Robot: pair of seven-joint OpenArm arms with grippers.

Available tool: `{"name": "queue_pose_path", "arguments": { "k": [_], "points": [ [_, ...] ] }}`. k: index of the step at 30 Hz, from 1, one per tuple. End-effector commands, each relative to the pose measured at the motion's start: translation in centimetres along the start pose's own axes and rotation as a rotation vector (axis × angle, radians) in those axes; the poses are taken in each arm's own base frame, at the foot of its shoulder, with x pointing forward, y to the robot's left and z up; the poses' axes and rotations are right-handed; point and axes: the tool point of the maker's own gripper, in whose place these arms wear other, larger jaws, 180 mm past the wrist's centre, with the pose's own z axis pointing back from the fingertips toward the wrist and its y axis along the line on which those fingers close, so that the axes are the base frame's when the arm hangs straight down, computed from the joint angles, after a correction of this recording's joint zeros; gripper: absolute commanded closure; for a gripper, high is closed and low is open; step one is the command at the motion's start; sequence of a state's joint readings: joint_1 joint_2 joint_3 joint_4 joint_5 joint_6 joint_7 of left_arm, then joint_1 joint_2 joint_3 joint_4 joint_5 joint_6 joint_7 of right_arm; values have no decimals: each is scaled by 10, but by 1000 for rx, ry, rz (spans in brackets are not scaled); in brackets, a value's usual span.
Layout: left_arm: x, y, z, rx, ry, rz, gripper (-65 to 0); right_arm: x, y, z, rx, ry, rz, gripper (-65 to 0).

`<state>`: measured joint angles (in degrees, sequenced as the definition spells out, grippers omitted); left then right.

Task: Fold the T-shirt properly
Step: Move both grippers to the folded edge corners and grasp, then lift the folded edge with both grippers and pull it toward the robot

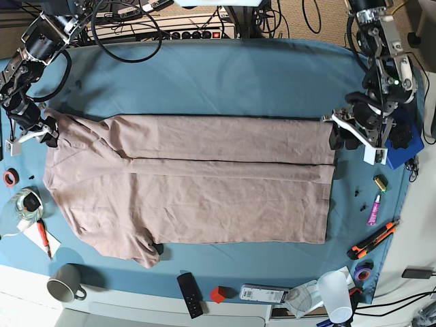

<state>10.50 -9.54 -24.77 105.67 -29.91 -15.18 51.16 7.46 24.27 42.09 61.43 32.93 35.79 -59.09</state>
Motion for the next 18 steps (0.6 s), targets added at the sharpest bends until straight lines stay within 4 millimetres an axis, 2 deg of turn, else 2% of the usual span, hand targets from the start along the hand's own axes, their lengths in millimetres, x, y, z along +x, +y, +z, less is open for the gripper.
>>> {"name": "queue_pose_path", "arguments": {
  "k": [1, 5, 9, 18],
  "points": [
    [4, 3, 0, 3, -16, 18, -252, -14, -4, 1, -22, 85, 16, -209],
    [-18, 14, -11, 24, 38, 88, -252, -14, -4, 1, -21, 84, 16, -210],
    [-31, 6, -17, -29, 76, 145, -251, -13, -4, 1, -19, 82, 15, -210],
    [-21, -17, -26, -81, 42, 191, -240, -12, 0, 1, 3, 77, 33, -209]
  ]
}}
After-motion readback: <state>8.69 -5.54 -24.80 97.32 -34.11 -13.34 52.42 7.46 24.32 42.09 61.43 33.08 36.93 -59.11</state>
